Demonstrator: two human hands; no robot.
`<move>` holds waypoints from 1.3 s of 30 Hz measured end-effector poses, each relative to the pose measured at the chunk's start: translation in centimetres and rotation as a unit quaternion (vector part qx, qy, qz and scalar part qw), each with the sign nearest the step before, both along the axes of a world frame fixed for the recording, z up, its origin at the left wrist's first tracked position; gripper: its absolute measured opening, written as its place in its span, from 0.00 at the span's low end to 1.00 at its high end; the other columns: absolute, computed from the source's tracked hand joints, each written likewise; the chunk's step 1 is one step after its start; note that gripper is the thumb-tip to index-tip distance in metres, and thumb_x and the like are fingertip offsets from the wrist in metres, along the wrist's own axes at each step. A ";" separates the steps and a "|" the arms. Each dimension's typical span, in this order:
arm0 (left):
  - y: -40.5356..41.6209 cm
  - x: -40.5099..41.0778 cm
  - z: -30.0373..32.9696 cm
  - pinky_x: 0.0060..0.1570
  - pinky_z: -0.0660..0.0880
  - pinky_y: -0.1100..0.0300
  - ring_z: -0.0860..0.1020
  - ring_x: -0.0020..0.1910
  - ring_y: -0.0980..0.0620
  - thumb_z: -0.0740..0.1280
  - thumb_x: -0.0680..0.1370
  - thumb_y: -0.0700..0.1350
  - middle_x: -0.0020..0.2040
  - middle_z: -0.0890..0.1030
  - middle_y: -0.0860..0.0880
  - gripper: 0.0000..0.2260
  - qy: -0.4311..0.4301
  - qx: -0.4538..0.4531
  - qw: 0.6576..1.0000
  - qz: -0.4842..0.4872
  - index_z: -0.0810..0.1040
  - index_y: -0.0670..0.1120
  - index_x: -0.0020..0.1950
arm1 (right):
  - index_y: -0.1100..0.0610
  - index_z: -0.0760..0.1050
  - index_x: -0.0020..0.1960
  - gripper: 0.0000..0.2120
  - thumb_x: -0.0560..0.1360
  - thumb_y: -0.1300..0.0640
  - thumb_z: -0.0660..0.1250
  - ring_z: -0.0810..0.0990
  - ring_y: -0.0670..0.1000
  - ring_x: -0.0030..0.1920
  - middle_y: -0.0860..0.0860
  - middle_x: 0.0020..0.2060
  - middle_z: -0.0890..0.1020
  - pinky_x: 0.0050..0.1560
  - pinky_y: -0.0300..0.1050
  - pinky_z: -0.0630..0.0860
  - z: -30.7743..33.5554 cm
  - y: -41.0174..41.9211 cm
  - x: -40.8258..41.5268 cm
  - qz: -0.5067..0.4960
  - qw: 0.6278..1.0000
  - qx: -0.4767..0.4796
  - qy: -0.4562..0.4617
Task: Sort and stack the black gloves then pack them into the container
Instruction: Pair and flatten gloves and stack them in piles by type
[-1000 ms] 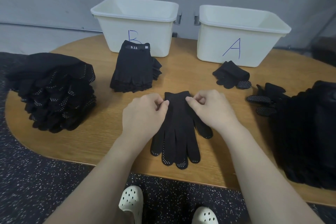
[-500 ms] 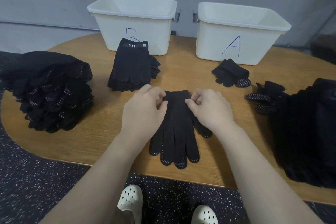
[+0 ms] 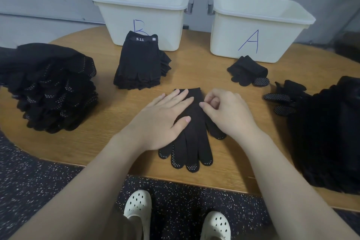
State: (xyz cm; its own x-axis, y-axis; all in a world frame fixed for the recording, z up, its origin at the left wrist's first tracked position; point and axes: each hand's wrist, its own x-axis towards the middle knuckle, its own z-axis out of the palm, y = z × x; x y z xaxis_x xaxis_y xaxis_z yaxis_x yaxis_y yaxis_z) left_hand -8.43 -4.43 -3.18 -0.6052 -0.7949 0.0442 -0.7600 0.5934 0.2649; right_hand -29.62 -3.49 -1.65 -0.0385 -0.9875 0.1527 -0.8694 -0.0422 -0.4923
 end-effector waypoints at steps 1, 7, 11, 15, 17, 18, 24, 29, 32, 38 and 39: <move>0.0 0.1 -0.1 0.81 0.42 0.55 0.40 0.82 0.61 0.49 0.86 0.60 0.84 0.44 0.57 0.28 -0.005 0.001 1.000 0.001 0.49 0.55 0.85 | 0.46 0.77 0.50 0.08 0.78 0.43 0.71 0.77 0.43 0.40 0.41 0.40 0.78 0.37 0.42 0.68 0.0 0.3 -0.2 0.018 1.000 -0.002 0.001; 0.3 1.0 0.3 0.81 0.41 0.54 0.40 0.82 0.59 0.46 0.78 0.72 0.84 0.43 0.56 0.38 -0.026 0.009 0.999 0.019 0.47 0.55 0.85 | 0.49 0.78 0.63 0.22 0.74 0.38 0.71 0.71 0.41 0.47 0.41 0.51 0.71 0.51 0.43 0.70 -0.2 2.5 -0.4 0.086 0.995 -0.044 -0.001; 0.7 1.8 0.5 0.81 0.39 0.53 0.37 0.81 0.62 0.48 0.74 0.76 0.84 0.41 0.58 0.44 -0.021 0.042 0.999 0.022 0.45 0.56 0.84 | 0.49 0.79 0.65 0.27 0.72 0.35 0.66 0.70 0.46 0.62 0.43 0.57 0.73 0.64 0.46 0.69 -0.3 3.3 -0.3 0.134 0.991 -0.001 0.005; 1.2 2.6 0.8 0.82 0.41 0.54 0.40 0.81 0.62 0.59 0.76 0.73 0.84 0.45 0.57 0.42 0.017 0.055 0.998 0.020 0.51 0.55 0.84 | 0.48 0.80 0.63 0.25 0.71 0.36 0.67 0.70 0.47 0.61 0.43 0.57 0.75 0.63 0.42 0.66 0.0 3.5 -0.8 0.139 0.990 0.013 0.003; 1.4 3.0 0.7 0.82 0.42 0.55 0.42 0.82 0.62 0.57 0.75 0.72 0.84 0.47 0.56 0.41 0.037 0.053 0.998 0.023 0.53 0.55 0.84 | 0.48 0.81 0.61 0.21 0.72 0.39 0.70 0.70 0.46 0.61 0.42 0.57 0.74 0.60 0.34 0.63 0.1 3.8 -0.9 0.144 0.990 0.003 -0.003; 1.6 3.1 0.7 0.82 0.42 0.55 0.43 0.82 0.62 0.54 0.74 0.72 0.84 0.48 0.56 0.42 0.040 0.052 0.998 0.024 0.54 0.54 0.84 | 0.48 0.81 0.60 0.20 0.72 0.40 0.71 0.70 0.45 0.60 0.42 0.57 0.74 0.59 0.28 0.61 0.2 4.0 -0.9 0.148 0.989 -0.001 -0.008; 2.3 3.6 1.0 0.81 0.40 0.55 0.42 0.82 0.58 0.50 0.70 0.75 0.85 0.46 0.54 0.46 0.012 0.055 0.998 0.035 0.52 0.54 0.84 | 0.48 0.82 0.60 0.20 0.73 0.40 0.69 0.71 0.44 0.65 0.41 0.63 0.76 0.67 0.37 0.65 0.3 5.8 -0.4 0.187 0.982 -0.012 -0.030; 1.6 3.4 1.1 0.82 0.47 0.52 0.49 0.83 0.55 0.51 0.83 0.64 0.84 0.55 0.51 0.31 0.077 -0.023 0.995 0.061 0.63 0.50 0.82 | 0.45 0.81 0.63 0.18 0.76 0.42 0.67 0.67 0.45 0.74 0.42 0.69 0.75 0.74 0.60 0.66 -0.4 6.2 0.2 0.200 0.979 0.024 0.007; 0.5 3.1 1.0 0.81 0.49 0.55 0.54 0.82 0.54 0.54 0.87 0.53 0.83 0.60 0.51 0.21 0.089 -0.023 0.994 0.063 0.66 0.50 0.81 | 0.45 0.81 0.60 0.12 0.77 0.52 0.70 0.64 0.45 0.77 0.40 0.68 0.76 0.76 0.63 0.63 -0.5 5.8 -0.3 0.192 0.981 0.023 0.008; 1.5 3.4 0.9 0.65 0.70 0.51 0.77 0.59 0.50 0.63 0.83 0.50 0.58 0.81 0.53 0.13 0.092 -0.110 0.983 0.111 0.83 0.50 0.64 | 0.47 0.81 0.59 0.17 0.75 0.63 0.67 0.64 0.46 0.79 0.43 0.68 0.77 0.79 0.54 0.59 0.2 4.5 -2.4 0.136 0.989 0.021 0.045; 1.8 3.5 0.9 0.61 0.72 0.50 0.77 0.54 0.51 0.64 0.83 0.50 0.53 0.81 0.54 0.12 0.104 -0.122 0.980 0.122 0.85 0.50 0.59 | 0.48 0.81 0.60 0.17 0.76 0.64 0.65 0.65 0.48 0.78 0.43 0.68 0.77 0.79 0.53 0.60 0.2 4.3 -2.4 0.125 0.991 0.016 0.045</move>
State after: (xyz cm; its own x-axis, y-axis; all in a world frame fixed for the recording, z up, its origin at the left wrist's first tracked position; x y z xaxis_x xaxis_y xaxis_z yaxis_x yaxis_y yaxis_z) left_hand -4.89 -2.61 -2.28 -0.3559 -0.8655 0.3524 -0.8321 0.4652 0.3021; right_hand -32.02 0.79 -1.41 0.2209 -0.9688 0.1121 -0.8743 -0.2476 -0.4176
